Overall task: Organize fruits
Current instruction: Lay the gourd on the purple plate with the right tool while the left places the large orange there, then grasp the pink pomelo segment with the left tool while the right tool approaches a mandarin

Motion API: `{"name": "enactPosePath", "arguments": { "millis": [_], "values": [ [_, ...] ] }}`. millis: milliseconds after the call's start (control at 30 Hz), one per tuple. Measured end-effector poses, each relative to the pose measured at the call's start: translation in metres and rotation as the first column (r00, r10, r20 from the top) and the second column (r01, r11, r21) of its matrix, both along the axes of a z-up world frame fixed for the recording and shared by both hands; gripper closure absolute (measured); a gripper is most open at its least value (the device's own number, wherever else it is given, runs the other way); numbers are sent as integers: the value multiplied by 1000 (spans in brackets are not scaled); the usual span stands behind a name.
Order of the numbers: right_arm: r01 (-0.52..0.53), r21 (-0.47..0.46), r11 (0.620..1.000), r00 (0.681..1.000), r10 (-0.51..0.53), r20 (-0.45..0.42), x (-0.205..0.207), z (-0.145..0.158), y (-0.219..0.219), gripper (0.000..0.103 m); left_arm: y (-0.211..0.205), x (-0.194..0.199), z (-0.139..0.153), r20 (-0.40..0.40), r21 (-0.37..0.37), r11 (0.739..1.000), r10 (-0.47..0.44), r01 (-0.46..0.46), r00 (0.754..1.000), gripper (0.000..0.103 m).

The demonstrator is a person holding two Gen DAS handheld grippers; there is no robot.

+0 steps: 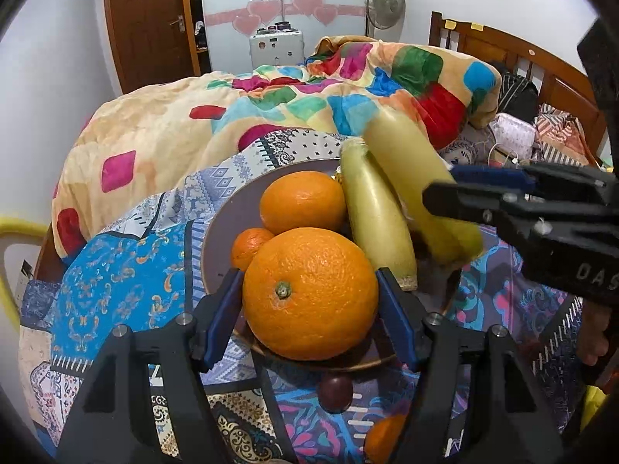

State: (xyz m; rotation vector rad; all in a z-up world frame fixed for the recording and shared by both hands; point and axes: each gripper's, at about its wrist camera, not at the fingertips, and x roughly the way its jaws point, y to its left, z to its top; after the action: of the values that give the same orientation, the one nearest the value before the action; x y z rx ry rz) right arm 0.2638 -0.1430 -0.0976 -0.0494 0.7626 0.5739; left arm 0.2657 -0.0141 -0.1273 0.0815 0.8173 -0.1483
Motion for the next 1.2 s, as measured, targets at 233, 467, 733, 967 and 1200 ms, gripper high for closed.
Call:
{"name": "enactPosePath", "arguments": {
  "millis": [233,467,733,967,1200],
  "values": [
    [-6,1,1000,999,6,-35,4,-8,-6,67,1,4,-1,-2,-6,1000,16,-16,1000,35],
    [-17,-35,999,1000,17,1,-7,-5,-1,67,-3,1,1,3,27,1000,14,-14,1000,34],
    [-7,-45,999,999,10,52,-30,14,-11,67,-1,-33,25,76,39,999,21,-24,997,20],
    [-11,-26,1000,997,13,81,-59,30,-23,58,6,-69,42,100,29,998,59,-62,993,2],
    [1,-28,1000,995,1,98,-86,29,-32,48,13,-100,33,42,4,995,98,-99,994,2]
  ]
}}
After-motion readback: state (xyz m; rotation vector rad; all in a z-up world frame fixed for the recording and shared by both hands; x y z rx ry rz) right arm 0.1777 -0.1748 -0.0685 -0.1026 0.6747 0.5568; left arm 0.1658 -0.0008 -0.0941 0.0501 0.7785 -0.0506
